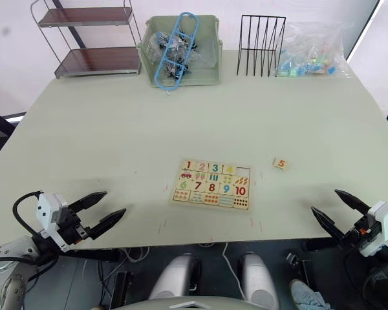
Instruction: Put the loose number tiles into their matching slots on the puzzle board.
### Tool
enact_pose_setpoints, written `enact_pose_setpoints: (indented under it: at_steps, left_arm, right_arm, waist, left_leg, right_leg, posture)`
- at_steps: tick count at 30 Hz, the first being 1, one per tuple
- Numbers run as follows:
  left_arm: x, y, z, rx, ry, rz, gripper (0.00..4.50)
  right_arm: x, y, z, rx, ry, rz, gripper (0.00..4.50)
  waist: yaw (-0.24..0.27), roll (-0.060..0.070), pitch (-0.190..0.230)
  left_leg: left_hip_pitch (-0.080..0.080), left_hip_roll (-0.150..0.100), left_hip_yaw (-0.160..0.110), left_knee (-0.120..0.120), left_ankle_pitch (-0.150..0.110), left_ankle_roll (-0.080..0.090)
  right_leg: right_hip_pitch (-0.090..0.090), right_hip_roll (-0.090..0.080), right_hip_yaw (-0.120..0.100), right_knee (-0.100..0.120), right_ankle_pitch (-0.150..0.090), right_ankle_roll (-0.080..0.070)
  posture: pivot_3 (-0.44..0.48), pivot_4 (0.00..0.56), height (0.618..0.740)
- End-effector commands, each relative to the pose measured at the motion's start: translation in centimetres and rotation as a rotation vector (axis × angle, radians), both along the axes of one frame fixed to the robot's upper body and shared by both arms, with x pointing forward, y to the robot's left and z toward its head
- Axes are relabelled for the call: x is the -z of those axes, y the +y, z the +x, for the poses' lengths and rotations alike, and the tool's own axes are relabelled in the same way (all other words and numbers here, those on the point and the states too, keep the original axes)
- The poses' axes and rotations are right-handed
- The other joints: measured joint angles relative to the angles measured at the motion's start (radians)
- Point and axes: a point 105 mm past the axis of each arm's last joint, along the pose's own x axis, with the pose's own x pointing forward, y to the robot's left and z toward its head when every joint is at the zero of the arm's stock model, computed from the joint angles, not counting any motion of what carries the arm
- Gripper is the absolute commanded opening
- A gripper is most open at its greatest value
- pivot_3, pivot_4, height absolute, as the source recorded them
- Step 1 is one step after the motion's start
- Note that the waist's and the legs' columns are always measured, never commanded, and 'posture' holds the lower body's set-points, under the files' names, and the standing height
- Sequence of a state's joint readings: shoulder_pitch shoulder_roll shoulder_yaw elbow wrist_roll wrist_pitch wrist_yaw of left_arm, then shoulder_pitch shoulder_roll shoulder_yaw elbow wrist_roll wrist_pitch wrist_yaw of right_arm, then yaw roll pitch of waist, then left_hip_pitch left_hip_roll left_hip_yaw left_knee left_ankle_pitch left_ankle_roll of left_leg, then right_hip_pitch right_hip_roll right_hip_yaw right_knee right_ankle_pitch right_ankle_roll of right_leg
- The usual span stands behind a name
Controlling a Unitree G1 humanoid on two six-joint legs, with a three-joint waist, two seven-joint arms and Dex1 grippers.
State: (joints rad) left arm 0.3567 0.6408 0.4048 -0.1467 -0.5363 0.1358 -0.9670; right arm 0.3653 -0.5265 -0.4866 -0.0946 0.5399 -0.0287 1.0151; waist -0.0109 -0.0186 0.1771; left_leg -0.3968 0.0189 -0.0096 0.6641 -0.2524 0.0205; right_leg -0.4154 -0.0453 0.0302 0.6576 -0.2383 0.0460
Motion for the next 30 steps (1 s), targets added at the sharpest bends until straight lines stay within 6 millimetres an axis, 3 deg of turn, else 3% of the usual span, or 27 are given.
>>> enact_pose_setpoints:
  at_steps: [1,30]
  left_arm:
    - [-1.29,0.21,0.01,0.004,-0.053,0.007,4.50]
    - [-1.36,-0.10,-0.07,0.035,-0.061,0.012,4.50]
  right_arm:
    - [-0.57,-0.05,-0.04,-0.004,-0.034,0.004,4.48]
    - [0.01,0.61,0.21,-0.026,-0.022,0.012,4.48]
  waist:
    - [0.000,0.000,0.000]
    - [0.000,0.000,0.000]
  left_leg:
    - [0.000,0.000,0.000,0.000,0.000,0.000]
    - [0.000,0.000,0.001,0.000,0.000,0.000]
  right_leg:
    - [0.000,0.000,0.000,0.000,0.000,0.000]
    - [0.000,0.000,0.000,0.000,0.000,0.000]
  posture:
    - [0.000,0.150,0.740]
    - [0.000,0.150,0.740]
